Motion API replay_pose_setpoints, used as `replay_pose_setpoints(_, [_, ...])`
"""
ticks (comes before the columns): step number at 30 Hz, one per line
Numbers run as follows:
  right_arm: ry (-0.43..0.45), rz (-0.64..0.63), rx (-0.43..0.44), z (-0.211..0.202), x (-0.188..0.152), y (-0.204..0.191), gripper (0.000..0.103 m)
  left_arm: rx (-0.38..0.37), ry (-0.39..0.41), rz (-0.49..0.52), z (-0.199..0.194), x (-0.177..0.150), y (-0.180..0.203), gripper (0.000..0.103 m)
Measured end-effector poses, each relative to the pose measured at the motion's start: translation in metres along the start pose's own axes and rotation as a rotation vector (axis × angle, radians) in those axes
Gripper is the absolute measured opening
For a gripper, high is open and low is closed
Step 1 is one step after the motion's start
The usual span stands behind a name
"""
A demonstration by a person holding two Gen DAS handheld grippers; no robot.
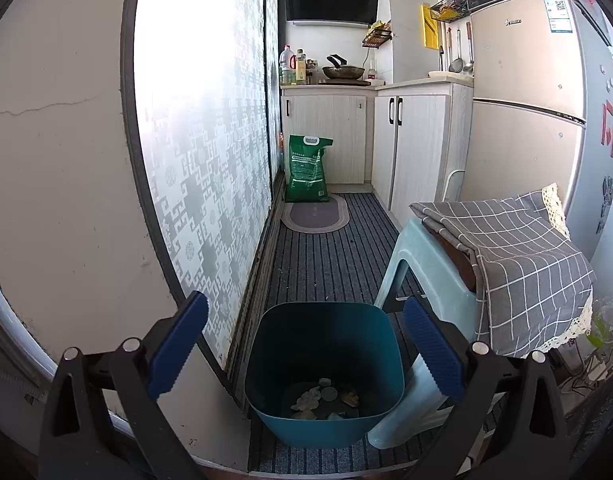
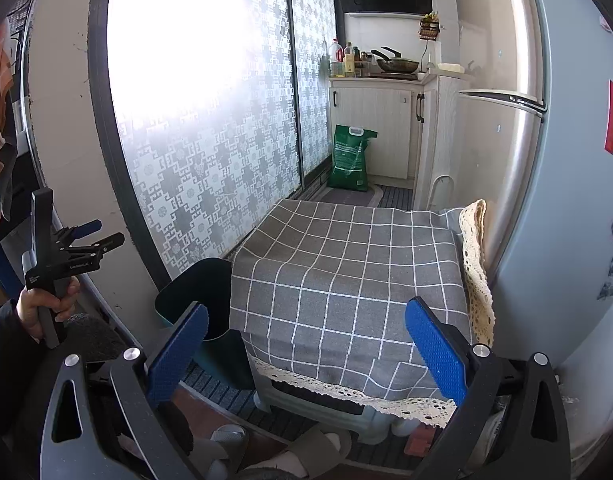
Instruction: Collect trash
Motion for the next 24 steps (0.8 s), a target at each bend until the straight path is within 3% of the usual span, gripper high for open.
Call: replay_pose_setpoints(24, [-0.03,-0.013,-0.001,0.0046,-0.0007,-0.0026,0.1,-0.007,0.007,-0.023,-0.0019,0.0001,-0.0043,0.1])
Point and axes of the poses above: each gripper's, at about its wrist camera, not at the fingertips, and z roughly the way its jaws point, y to its right, x to its top, the point moved 5 cm from there along z, roughly the way its jaws point, and after that the axes turned 12 degrees about z, right-handed, at the moved point
